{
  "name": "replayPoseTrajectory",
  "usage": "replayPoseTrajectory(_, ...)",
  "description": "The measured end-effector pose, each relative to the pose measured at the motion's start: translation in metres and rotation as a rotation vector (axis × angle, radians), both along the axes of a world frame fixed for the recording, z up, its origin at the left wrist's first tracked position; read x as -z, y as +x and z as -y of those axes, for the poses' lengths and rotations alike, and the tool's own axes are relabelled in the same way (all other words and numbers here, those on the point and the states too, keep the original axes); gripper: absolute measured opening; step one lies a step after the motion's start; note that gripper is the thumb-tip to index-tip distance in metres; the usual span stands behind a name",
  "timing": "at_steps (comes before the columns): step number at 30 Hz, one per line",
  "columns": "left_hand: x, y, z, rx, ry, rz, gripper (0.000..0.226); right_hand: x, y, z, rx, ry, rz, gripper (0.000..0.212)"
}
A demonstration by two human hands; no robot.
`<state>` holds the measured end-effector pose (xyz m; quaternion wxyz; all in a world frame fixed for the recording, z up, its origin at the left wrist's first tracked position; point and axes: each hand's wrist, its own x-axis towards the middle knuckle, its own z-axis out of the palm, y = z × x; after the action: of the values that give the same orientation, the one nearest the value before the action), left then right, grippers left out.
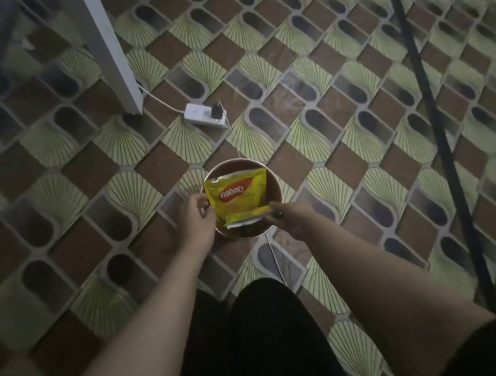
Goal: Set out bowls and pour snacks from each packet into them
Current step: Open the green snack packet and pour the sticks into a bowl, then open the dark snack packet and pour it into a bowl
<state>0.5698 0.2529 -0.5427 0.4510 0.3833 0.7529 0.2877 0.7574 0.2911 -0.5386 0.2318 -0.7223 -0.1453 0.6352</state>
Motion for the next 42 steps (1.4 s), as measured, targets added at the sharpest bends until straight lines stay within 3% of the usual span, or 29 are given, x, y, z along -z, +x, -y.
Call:
replayPoseTrajectory(3,0.004,0.003,-0.002,-0.004,-0.003,0.013,0.026,-0.005,-0.004,-0.012,0.037,0.04,-0.031,0.047)
replayPoseTrajectory(7,-0.046,0.009,-0.001,-0.034,0.005,0.035,0.027,-0.055,-0.018,-0.008,-0.097,0.162,0.133,0.05)
replayPoseTrajectory(12,-0.168,0.008,0.0,-0.072,0.076,0.033,0.028,-0.174,-0.046,0.003,-0.161,0.352,0.113,0.038)
replayPoseTrajectory(18,-0.339,-0.006,0.009,-0.18,0.335,0.01,0.029,-0.357,-0.079,0.014,-0.323,0.645,0.031,0.023)
replayPoseTrajectory(23,-0.478,-0.034,0.038,-0.38,0.64,-0.079,0.031,-0.493,-0.115,0.033,-0.581,0.952,-0.046,0.018)
replayPoseTrajectory(28,-0.579,-0.08,0.104,-0.632,0.869,-0.229,0.033,-0.582,-0.177,0.073,-0.846,1.249,-0.126,0.018)
replayPoseTrajectory(35,-0.618,-0.167,0.231,-0.954,0.996,-0.452,0.035,-0.63,-0.29,0.161,-1.082,1.368,-0.403,0.019)
replayPoseTrajectory(42,-0.613,-0.251,0.361,-1.267,0.951,-0.631,0.018,-0.636,-0.392,0.261,-1.28,1.373,-0.605,0.022)
